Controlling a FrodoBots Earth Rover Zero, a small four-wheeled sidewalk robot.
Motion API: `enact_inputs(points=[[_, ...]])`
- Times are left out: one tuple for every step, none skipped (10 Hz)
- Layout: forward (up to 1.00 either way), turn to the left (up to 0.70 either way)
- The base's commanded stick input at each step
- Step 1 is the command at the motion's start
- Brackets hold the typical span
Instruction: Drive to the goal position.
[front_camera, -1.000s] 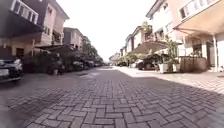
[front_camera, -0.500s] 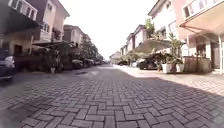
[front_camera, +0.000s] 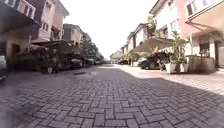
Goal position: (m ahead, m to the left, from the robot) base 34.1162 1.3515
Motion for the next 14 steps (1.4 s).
enact_inputs(points=[[0.69,0.03],[0.69,0.03],[0.69,0.03],[0.69,0.03],[0.69,0.03],[0.69,0.03],[0.69,0.03],[0.69,0.03],[0.69,0.03],[0.69,0.03],[0.69,0.03],[0.69,0.03],[0.69,0.03],[0.69,0.03]])
